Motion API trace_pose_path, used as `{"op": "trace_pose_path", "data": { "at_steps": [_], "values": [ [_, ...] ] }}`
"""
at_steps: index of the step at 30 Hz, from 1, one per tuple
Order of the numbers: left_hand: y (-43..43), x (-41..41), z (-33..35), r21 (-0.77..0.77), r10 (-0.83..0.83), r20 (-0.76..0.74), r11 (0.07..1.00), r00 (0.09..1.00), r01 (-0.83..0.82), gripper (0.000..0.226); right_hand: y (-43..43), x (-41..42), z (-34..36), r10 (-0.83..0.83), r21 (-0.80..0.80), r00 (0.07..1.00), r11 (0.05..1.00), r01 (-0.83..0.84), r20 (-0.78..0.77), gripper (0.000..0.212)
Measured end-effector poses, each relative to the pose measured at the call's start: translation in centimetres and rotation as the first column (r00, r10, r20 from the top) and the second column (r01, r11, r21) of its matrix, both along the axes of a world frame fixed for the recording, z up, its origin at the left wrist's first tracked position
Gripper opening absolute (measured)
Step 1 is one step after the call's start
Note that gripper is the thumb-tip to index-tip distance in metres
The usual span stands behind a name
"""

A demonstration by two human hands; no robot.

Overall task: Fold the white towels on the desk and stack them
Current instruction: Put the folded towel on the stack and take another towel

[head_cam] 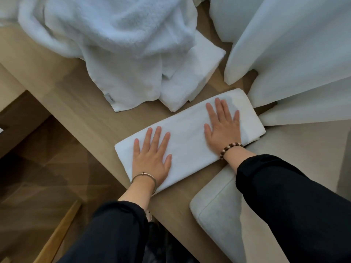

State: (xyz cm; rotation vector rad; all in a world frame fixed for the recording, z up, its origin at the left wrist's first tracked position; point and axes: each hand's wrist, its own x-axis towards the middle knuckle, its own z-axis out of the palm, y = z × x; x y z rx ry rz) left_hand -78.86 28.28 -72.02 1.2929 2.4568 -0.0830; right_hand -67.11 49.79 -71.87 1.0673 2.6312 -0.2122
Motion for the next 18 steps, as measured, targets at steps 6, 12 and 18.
{"op": "trace_pose_path", "data": {
  "at_steps": [6, 12, 18],
  "values": [
    [-1.2, -0.4, 0.0, 0.012, 0.110, -0.040, 0.994, 0.993, -0.110, 0.063, 1.1, 0.5, -0.4, -0.328, 0.075, 0.942, 0.940, 0.333, -0.069, 0.065],
    [-3.1, -0.1, 0.8, -0.083, 0.289, -0.071, 0.952, 0.955, -0.295, 0.068, 0.8, -0.2, 0.4, -0.468, 0.087, 0.883, 0.882, 0.464, 0.035, 0.063],
    [-2.1, 0.0, 7.6, -0.073, 0.110, 0.004, 0.991, 0.994, -0.109, 0.073, -4.3, -1.9, 7.3, -0.257, -0.051, 0.964, 0.964, 0.260, 0.068, 0.067]
  ]
}}
